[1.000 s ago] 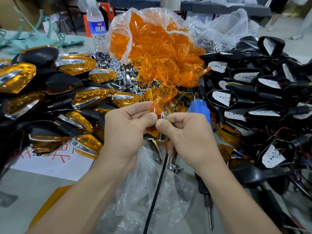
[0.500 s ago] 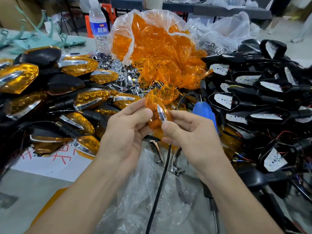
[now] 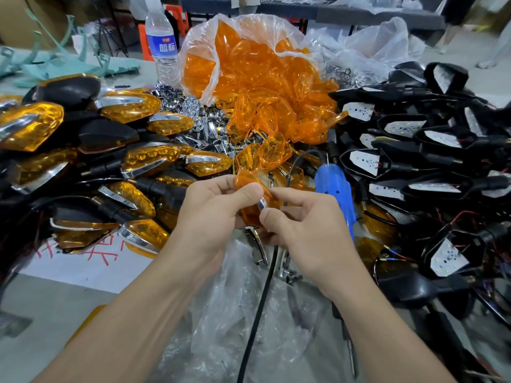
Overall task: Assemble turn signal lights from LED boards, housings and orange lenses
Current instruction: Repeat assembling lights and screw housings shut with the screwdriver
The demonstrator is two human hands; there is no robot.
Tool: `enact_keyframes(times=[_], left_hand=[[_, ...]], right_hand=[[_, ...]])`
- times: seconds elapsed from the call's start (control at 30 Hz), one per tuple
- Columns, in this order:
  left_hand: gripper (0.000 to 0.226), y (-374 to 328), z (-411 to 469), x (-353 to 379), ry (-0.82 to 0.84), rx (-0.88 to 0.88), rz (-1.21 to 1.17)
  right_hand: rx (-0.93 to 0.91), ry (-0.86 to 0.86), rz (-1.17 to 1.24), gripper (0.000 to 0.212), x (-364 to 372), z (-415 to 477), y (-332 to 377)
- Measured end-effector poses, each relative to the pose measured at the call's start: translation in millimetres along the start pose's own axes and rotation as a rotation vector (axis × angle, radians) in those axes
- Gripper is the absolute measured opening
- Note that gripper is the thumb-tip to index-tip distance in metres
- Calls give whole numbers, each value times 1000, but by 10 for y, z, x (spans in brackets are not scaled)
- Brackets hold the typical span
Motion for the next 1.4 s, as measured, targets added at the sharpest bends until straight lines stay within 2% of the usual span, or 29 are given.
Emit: enact_keyframes(times=[0.13,0.23,0.37,0.43,0.53,0.63,0.7,0.8,0.9,1.03,1.17,1.4], left_hand=[[26,11,-30,42,-19,-23,-21],[25,-20,-57,28,-43,34,-50],[31,-54,-36,-17,-30,68,-115],[29,-35,-5,-23,-9,37,-145],[6,-7,42,-29,39,1,-175],[19,-3,94,-77,103,-20,-163],[20,-11,107,-103,159,-23,-171],[37,-9,104,-127,212,-20,-135],[41,-82,71,-109,284,134,40],[44,-196,12,-101,332,326,33],[39,-226,-24,-99,323,405,48],[38,-201,-94,-60,301,482,30]], right_hand=[[-82,-115,-174,36,30,-56,30],[-181,-196,-289,38,30,-90,102],[47,-62,141,43,-36,17,29],[80,-17,282,40,-75,37,38],[45,-86,335,30,-119,49,41],[15,-126,390,26,-113,45,41],[-55,-141,321,28,-109,35,59],[-144,-140,252,35,-106,19,95],[-175,-88,281,43,-125,17,113],[-180,19,350,52,-163,29,116],[-220,139,390,36,-212,38,125],[-328,161,351,26,-241,5,176]])
Point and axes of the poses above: each hand's wrist, its own z-axis towards the middle knuckle, its own x-axis out of the palm, y = z × x, the point moved 3 cm from there along z, towards the middle knuckle, and after that the axes turned 4 degrees about -y, right-handed, at the moved point
